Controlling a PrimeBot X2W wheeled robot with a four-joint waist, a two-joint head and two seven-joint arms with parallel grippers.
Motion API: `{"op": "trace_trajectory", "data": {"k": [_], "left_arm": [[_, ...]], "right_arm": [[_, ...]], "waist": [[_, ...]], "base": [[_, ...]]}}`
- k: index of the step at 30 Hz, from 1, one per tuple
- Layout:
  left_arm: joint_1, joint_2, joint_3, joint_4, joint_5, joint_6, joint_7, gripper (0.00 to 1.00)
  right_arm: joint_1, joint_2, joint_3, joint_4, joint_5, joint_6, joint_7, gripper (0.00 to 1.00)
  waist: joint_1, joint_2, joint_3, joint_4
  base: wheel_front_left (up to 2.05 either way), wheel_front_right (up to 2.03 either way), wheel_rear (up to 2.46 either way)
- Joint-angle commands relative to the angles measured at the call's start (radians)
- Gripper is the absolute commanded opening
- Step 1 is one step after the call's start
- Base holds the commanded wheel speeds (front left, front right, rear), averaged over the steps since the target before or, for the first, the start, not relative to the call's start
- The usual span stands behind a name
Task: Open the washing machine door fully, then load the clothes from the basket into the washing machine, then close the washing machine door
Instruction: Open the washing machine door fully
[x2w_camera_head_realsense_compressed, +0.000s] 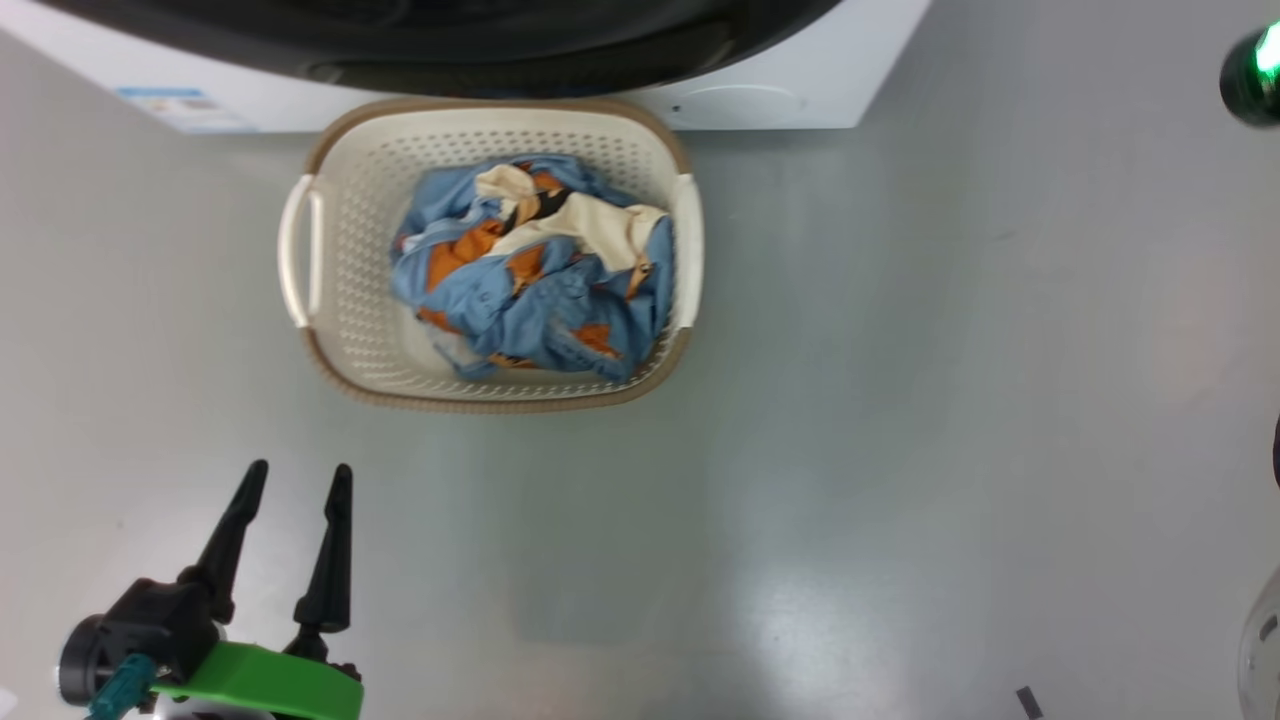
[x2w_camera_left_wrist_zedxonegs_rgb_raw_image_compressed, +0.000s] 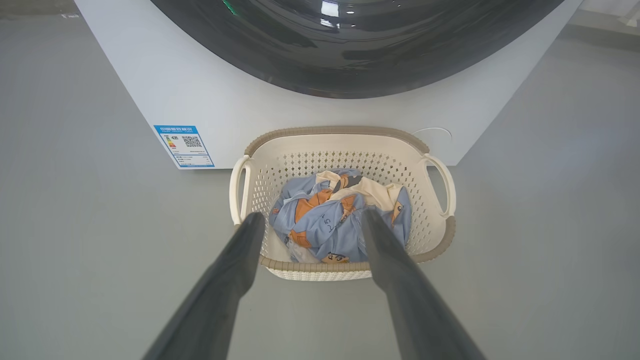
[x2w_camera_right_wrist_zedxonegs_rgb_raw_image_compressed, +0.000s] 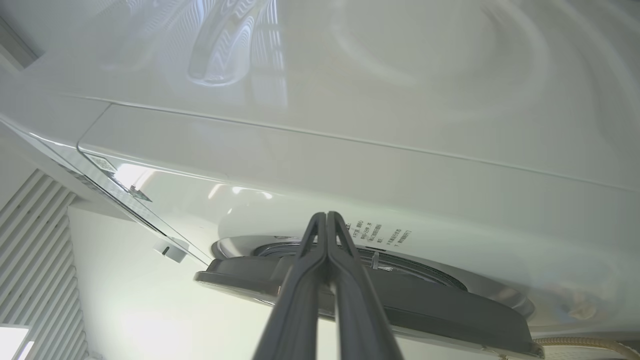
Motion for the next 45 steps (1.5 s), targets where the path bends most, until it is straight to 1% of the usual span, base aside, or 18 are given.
{"op": "trace_trajectory", "data": {"k": [1, 9, 18, 27, 34, 45], "left_arm": [[0.002, 0.014, 0.029, -0.025, -0.007, 0.007, -0.006, 1.00], [0.009, 0.014, -0.003, -0.021, -0.032, 0.026, -0.006, 1.00], [0.058, 0.014, -0.012, -0.019, -0.076, 0.047, -0.006, 1.00], [0.087, 0.014, -0.045, -0.011, -0.108, 0.063, -0.006, 1.00], [0.092, 0.014, -0.073, -0.009, -0.119, 0.078, -0.006, 1.00], [0.081, 0.014, -0.069, -0.013, -0.120, 0.081, -0.006, 1.00]], "right_arm": [[-0.018, 0.008, 0.015, -0.030, -0.013, 0.009, 0.008, 0.00], [-0.074, 0.019, 0.062, -0.026, -0.052, 0.009, 0.049, 0.00], [-0.114, 0.010, 0.096, -0.013, -0.085, 0.009, 0.075, 0.00], [-0.145, 0.000, 0.114, 0.000, -0.101, 0.009, 0.091, 0.00], [-0.155, -0.004, 0.128, 0.009, -0.109, 0.009, 0.103, 0.00], [-0.154, 0.009, 0.158, 0.009, -0.106, 0.009, 0.138, 0.00]], "waist": [[-0.0001, 0.0000, 0.016, 0.028], [-0.0001, 0.0000, 0.027, 0.093], [-0.0001, 0.0000, 0.032, 0.147], [-0.0001, 0.0000, 0.042, 0.171], [-0.0001, 0.0000, 0.047, 0.175], [-0.0001, 0.0000, 0.051, 0.169]], "base": [[0.00, 0.00, 0.00], [0.00, 0.00, 0.00], [0.00, 0.00, 0.00], [0.00, 0.00, 0.00], [0.00, 0.00, 0.00], [0.00, 0.00, 0.00]]}}
